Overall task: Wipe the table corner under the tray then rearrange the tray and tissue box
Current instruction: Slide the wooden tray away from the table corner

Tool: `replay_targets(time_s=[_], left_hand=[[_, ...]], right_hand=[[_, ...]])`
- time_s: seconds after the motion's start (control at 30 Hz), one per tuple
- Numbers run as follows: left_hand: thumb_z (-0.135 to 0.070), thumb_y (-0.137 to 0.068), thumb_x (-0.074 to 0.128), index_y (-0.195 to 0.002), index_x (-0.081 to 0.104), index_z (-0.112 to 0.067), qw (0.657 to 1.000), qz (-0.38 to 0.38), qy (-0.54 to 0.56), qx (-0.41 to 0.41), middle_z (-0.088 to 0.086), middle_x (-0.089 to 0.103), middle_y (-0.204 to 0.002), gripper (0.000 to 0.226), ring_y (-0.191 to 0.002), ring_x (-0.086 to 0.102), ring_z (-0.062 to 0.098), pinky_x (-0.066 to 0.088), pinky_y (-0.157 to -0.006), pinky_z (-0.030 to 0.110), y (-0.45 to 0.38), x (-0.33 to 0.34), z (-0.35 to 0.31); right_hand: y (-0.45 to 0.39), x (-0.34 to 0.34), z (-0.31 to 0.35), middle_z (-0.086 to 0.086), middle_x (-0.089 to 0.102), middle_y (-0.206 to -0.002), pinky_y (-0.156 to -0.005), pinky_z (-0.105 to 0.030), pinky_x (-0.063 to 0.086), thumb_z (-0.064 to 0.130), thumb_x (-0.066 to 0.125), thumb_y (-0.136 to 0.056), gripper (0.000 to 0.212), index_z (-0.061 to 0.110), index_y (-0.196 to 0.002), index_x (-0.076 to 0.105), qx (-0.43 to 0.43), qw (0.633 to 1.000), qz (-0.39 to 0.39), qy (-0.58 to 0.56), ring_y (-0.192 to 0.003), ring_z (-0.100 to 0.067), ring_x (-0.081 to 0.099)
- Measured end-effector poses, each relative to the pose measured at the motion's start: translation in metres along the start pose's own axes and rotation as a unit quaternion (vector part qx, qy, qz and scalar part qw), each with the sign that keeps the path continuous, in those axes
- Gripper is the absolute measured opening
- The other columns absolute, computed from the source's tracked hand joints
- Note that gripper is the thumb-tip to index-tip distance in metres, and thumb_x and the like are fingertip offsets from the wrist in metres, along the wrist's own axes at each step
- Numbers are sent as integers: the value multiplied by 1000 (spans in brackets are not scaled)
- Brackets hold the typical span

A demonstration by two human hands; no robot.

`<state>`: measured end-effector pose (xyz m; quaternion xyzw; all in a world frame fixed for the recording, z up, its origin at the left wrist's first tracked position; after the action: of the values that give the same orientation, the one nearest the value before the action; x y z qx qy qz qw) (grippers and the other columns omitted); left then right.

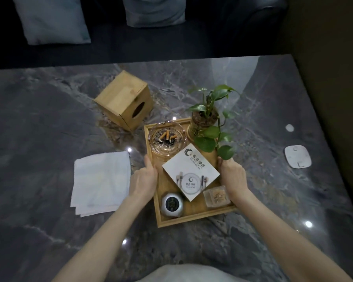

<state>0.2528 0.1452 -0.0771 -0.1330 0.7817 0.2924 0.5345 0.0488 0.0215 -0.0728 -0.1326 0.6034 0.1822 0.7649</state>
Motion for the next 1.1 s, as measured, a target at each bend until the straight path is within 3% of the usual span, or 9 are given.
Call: replay_targets(time_s=[0.23,0.33,0.43,0.57,0.67,0.83,1.0,1.1], left_hand=[[-18,-97,28,-141,13,0,999,-2,-4,31,28,67,-95,49,-82,63,44,45,-69,47,-20,-3,4],[-22,-98,26,-141,14,-1,999,-14,2,34,27,68,-91,50,-80,63,42,46,-67,46,-24,-3,5],[-23,-98,27,-141,16,-1,999,-16,4,33,25,69,-89,49,-78,64,40,45,-65,44,-25,0,5],[-23,-97,28,-141,16,-1,999,-20,17,32,25,68,-87,51,-77,64,39,43,-62,41,-24,1,6],[-24,-97,29,-141,18,-2,999,-25,29,30,25,68,-88,51,-77,64,39,45,-64,42,-24,0,7],[-29,-97,29,-142,17,-8,999,-34,33,17,25,68,-88,52,-79,64,39,43,-63,40,-21,-1,6],[-35,-96,28,-143,16,-15,999,-44,8,-23,23,67,-92,52,-81,63,39,44,-64,39,-16,-3,8],[-33,-96,31,-142,17,-12,1000,-18,3,-18,25,65,-100,52,-89,61,42,44,-67,42,-17,-5,5]], right_hand=[[-1,3,4,-26,59,-57,-36,-36,44,-14,65,-77,14,-7,-74,54,40,999,-13,-25,-43,-42,59],[-2,5,2,-29,61,-69,-47,-43,47,-8,54,-87,6,-9,-82,54,57,998,3,-36,-57,-45,62],[-3,10,-1,-29,61,-81,-56,-45,46,-3,46,-93,11,-9,-90,54,67,997,21,-39,-69,-46,62],[-1,7,3,-29,60,-71,-48,-38,38,-10,53,-85,4,-10,-82,56,58,997,2,-48,-57,-46,61],[1,9,0,-28,61,-77,-53,-36,32,-6,49,-87,9,-9,-89,57,73,996,11,-54,-62,-46,61],[0,5,-2,-28,64,-82,-54,-42,43,1,48,-92,12,-8,-93,56,83,993,2,-86,-64,-49,62],[-2,-1,-8,-18,65,-96,-68,-42,47,13,43,-95,16,3,-98,55,107,986,61,-116,-85,-42,62],[-1,-6,-8,-16,64,-105,-73,-41,49,13,47,-92,17,7,-106,55,116,977,148,-104,-95,-37,60]])
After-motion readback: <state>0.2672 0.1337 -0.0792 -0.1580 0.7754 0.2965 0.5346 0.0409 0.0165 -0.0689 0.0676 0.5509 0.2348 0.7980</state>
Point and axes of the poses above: each hand's wrist, its own y-axis away from the middle knuckle, its own x-axis out of the palm, z = x × y, the point moved 7 cm from there along -y, towards the middle knuckle
